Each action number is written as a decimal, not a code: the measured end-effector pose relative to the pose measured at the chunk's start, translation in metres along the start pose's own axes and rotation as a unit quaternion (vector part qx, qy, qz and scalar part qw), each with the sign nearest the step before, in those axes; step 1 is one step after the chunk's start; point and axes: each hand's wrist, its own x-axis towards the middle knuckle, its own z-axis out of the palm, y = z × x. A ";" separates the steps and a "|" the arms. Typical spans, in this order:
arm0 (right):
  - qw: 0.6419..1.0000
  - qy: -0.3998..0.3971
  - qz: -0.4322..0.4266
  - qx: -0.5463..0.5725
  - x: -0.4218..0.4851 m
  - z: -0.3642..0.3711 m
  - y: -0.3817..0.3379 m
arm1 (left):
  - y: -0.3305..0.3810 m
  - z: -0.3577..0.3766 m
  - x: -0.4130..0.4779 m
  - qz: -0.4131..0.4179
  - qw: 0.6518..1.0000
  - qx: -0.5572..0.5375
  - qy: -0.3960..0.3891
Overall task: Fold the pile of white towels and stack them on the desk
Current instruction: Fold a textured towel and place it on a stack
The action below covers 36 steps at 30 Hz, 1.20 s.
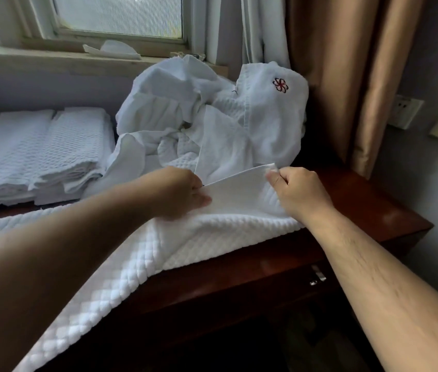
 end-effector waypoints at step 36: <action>0.741 -0.329 -0.586 0.003 -0.125 0.146 -0.283 | -0.191 0.038 -0.323 -0.284 0.890 -0.198 0.298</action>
